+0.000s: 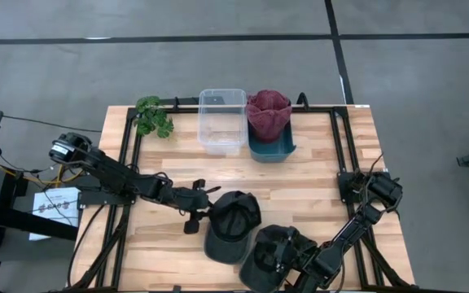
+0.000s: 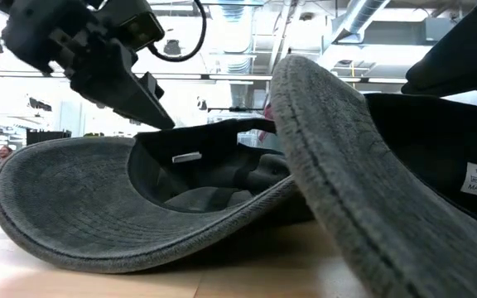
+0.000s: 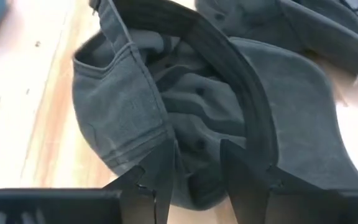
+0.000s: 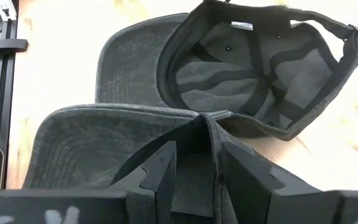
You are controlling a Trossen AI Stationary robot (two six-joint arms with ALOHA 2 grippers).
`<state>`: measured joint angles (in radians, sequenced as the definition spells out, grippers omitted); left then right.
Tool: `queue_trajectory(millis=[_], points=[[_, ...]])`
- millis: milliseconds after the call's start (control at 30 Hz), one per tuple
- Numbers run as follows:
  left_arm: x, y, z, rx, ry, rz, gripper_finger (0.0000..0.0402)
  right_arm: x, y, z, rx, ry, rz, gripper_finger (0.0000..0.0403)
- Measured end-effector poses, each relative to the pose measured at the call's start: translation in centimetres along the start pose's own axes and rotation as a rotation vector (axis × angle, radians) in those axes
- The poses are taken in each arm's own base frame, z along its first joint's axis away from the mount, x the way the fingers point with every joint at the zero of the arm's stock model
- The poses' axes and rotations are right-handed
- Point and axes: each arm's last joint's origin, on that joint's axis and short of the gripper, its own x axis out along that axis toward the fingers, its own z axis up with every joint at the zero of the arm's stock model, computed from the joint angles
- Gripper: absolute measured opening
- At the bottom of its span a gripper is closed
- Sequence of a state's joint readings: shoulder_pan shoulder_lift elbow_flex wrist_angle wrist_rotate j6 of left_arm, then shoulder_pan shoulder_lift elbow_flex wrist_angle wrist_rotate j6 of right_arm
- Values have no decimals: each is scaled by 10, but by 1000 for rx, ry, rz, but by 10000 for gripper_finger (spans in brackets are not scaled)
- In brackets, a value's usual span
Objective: Pick & Place hat
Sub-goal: Put the left black cap into the transparent bin
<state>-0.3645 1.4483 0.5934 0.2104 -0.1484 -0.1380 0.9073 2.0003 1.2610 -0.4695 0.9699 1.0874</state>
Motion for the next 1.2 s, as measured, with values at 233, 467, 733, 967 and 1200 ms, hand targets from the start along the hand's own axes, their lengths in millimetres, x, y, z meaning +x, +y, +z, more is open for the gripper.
queue_trajectory(millis=[233, 467, 733, 967, 1200], points=[[2, 3, 0, -3, -4, 33, 139, 0, 0, 0, -15, 0, 0, 118], [6, 5, -4, -26, 15, 77, 136, 0, 0, 0, -14, 0, 0, 118], [20, 26, -12, -68, 66, 147, 113, 0, 0, 0, -13, -1, 1, 118], [7, 29, 0, -53, -4, 176, 44, 0, 0, 0, -20, -3, 0, 118], [-15, 19, 14, -67, -125, 338, 8, 0, 0, 1, -17, -16, -5, 118]])
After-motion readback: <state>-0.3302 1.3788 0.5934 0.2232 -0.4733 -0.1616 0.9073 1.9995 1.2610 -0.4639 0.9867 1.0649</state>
